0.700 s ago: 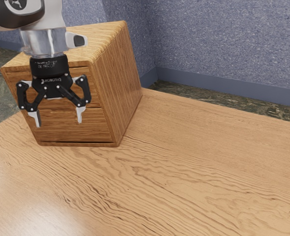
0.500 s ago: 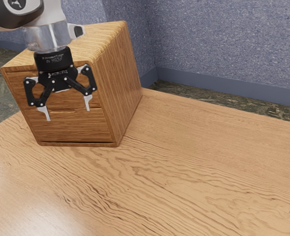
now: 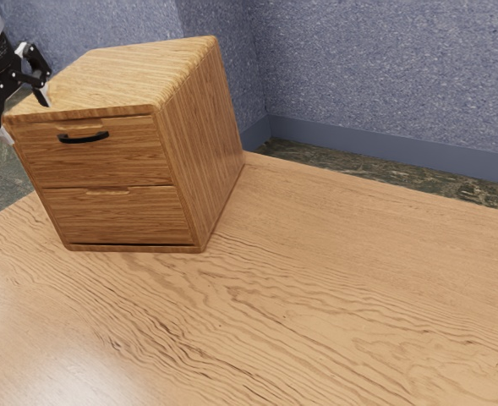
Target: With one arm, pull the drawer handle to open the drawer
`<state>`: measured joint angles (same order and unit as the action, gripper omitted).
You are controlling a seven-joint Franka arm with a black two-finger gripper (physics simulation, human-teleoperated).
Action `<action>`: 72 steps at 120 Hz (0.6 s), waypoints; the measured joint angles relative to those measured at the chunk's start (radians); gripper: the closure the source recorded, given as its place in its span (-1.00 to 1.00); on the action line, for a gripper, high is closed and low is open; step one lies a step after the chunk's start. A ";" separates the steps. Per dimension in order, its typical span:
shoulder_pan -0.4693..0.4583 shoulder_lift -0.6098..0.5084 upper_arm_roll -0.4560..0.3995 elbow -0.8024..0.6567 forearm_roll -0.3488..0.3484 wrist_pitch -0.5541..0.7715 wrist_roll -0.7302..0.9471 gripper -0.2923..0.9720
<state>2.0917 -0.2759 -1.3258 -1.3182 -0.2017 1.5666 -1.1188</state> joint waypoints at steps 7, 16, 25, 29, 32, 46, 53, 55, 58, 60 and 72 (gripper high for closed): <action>0.005 -0.082 0.067 -0.066 -0.079 0.067 0.012 -0.48; 0.045 -0.223 0.110 -0.134 -0.217 0.135 0.035 -0.47; 0.143 -0.380 0.126 -0.175 -0.398 0.166 0.064 -0.45; 0.179 -0.426 0.129 -0.185 -0.469 0.166 0.074 -0.44; 0.194 -0.446 0.132 -0.190 -0.512 0.163 0.080 -0.44; 0.214 -0.471 0.127 -0.196 -0.638 0.149 0.096 -0.44; 0.208 -0.472 0.114 -0.191 -0.670 0.145 0.101 -0.45; 0.206 -0.473 0.109 -0.190 -0.678 0.144 0.102 -0.45; 0.202 -0.474 0.100 -0.189 -0.687 0.143 0.104 -0.46; 0.199 -0.475 0.095 -0.188 -0.692 0.144 0.105 -0.46; 0.199 -0.496 0.094 -0.190 -0.719 0.145 0.112 -0.45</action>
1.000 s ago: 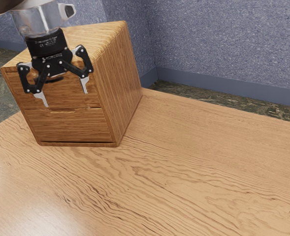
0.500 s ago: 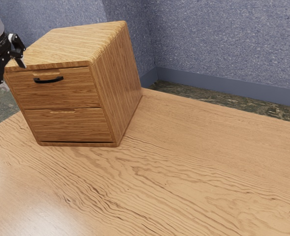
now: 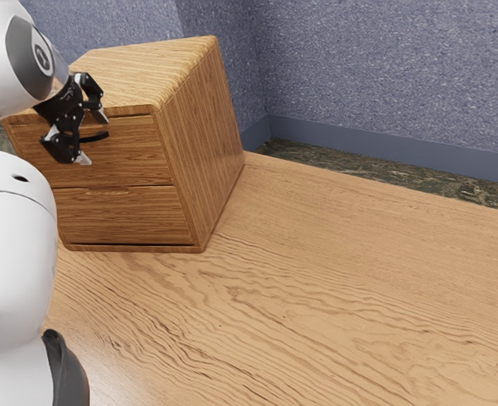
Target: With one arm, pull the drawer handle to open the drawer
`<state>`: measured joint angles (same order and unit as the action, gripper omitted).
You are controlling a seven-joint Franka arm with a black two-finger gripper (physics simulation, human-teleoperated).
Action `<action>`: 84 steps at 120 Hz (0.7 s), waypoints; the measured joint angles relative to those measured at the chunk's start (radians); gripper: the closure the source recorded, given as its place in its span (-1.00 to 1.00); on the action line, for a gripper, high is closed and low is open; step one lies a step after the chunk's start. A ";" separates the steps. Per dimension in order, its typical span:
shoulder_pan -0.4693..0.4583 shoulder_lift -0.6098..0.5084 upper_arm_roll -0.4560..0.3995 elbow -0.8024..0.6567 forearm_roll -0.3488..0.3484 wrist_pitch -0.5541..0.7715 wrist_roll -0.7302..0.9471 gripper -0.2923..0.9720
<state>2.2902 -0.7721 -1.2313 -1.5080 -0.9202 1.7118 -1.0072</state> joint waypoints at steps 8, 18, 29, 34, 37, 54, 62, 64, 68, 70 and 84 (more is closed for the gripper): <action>-0.005 -0.008 0.016 -0.006 -0.006 -0.001 0.004 -0.44; -0.013 -0.016 0.026 -0.011 -0.004 -0.002 0.007 -0.43; -0.074 -0.027 0.068 -0.046 0.030 -0.003 0.005 -0.40; -0.093 -0.040 0.105 -0.065 0.041 -0.004 0.005 -0.39; -0.105 -0.045 0.130 -0.080 0.045 -0.005 0.007 -0.38; -0.140 -0.052 0.213 -0.172 0.056 -0.004 0.025 -0.30; -0.139 -0.050 0.219 -0.214 0.043 0.002 0.036 -0.26; -0.138 -0.049 0.220 -0.220 0.040 0.005 0.039 -0.25; -0.135 -0.048 0.220 -0.228 0.035 0.009 0.045 -0.22; -0.134 -0.047 0.220 -0.231 0.033 0.011 0.048 -0.21; -0.132 -0.045 0.216 -0.236 0.017 0.031 0.070 -0.14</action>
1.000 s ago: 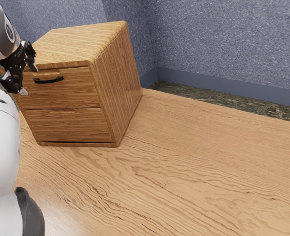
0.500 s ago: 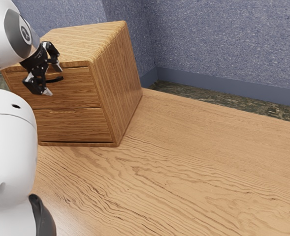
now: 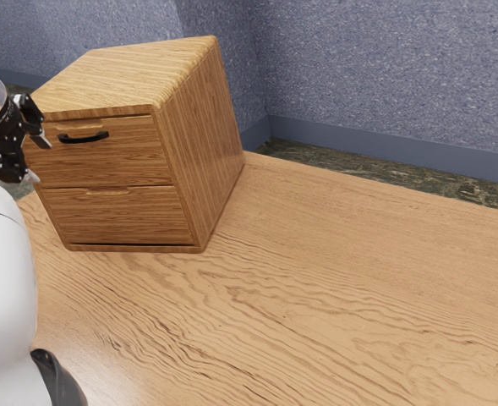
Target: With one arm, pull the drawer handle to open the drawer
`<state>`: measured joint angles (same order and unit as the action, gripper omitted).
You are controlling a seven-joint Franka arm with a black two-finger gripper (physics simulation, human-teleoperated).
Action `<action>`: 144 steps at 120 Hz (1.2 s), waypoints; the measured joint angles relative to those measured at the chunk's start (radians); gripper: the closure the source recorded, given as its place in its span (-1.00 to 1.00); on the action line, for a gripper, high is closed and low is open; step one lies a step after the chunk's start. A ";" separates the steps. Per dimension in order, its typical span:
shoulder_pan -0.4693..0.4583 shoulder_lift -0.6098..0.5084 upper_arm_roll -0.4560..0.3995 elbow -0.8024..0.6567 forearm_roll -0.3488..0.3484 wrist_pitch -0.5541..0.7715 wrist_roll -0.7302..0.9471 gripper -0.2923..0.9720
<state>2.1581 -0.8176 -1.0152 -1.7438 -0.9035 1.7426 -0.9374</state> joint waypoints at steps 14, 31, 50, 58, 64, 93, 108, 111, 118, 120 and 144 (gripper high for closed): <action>0.003 0.001 -0.006 0.001 -0.012 0.025 0.019 -0.09; 0.010 0.004 -0.017 0.000 -0.027 0.054 0.038 -0.05; 0.031 0.019 -0.042 0.005 -0.052 0.096 0.059 -0.03; 0.034 0.019 -0.052 0.006 -0.068 0.109 0.065 -0.02; 0.030 0.018 -0.055 0.008 -0.077 0.115 0.068 -0.02; 0.037 0.020 -0.067 0.013 -0.087 0.129 0.065 0.00; 0.082 0.024 -0.097 0.034 -0.093 0.133 0.064 0.01; 0.088 0.024 -0.101 0.042 -0.097 0.134 0.064 0.01; 0.107 0.024 -0.119 0.069 -0.105 0.135 0.062 0.02; 0.111 0.023 -0.124 0.076 -0.107 0.135 0.061 0.02; 0.123 0.024 -0.142 0.088 -0.135 0.129 0.031 0.03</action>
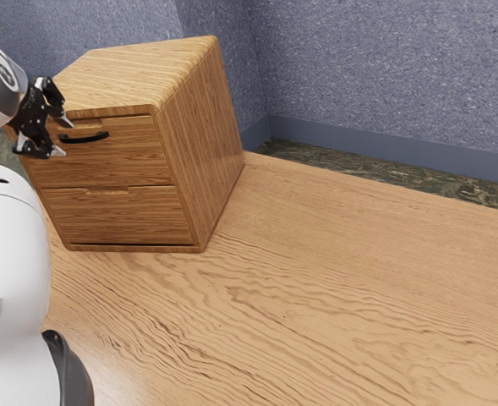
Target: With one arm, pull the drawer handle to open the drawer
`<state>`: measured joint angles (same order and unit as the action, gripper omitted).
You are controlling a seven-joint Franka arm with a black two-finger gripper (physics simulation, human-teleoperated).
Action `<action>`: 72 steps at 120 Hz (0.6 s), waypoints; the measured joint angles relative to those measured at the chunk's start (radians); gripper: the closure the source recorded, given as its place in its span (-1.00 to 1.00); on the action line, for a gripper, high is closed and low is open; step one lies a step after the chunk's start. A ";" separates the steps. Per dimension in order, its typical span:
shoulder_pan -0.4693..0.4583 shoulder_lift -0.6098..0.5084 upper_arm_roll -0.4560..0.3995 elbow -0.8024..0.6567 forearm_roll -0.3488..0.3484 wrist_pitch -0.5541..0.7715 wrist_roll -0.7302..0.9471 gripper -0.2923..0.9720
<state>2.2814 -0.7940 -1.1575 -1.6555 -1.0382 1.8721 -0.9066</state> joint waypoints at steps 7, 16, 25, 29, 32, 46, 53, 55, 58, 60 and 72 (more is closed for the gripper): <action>0.004 0.003 -0.002 -0.003 -0.004 -0.004 -0.014 0.03; 0.015 0.006 -0.008 -0.002 -0.017 -0.008 -0.031 0.03; 0.022 0.006 -0.013 0.000 -0.025 -0.010 -0.046 0.04; 0.024 0.007 -0.015 0.000 -0.029 -0.010 -0.052 0.04; 0.024 0.007 -0.017 0.000 -0.032 -0.011 -0.056 0.04; 0.030 0.011 -0.024 -0.001 -0.038 -0.013 -0.073 0.05; 0.034 0.013 -0.025 -0.002 -0.040 -0.014 -0.080 0.06; 0.035 0.014 -0.025 -0.002 -0.040 -0.014 -0.082 0.07; 0.035 0.014 -0.025 -0.003 -0.040 -0.014 -0.085 0.07; 0.036 0.014 -0.025 -0.004 -0.040 -0.015 -0.087 0.07; 0.036 0.015 -0.026 -0.014 -0.039 -0.020 -0.096 0.09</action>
<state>2.3177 -0.7794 -1.1830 -1.6694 -1.0773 1.8516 -1.0028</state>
